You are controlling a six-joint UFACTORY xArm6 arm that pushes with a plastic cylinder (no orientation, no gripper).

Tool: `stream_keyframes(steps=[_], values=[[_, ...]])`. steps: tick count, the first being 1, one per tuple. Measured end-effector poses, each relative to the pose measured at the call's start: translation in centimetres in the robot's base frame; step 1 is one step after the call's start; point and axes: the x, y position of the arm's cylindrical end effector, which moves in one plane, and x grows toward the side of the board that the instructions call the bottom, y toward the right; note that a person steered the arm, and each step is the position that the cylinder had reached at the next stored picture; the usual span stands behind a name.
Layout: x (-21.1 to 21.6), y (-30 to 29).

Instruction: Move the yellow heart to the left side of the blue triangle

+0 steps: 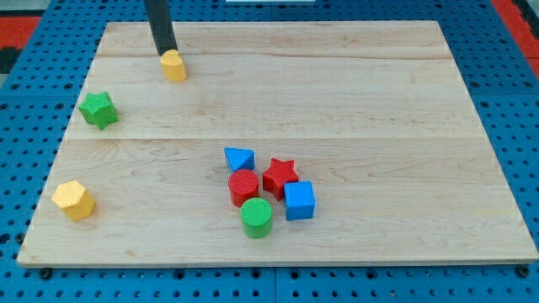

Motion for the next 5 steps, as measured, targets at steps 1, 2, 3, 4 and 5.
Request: stream_keyframes(steps=[1, 2, 3, 4, 5], values=[[5.1, 5.3], [9.8, 7.0], [8.1, 3.4], [9.6, 2.2], [12.7, 7.2]])
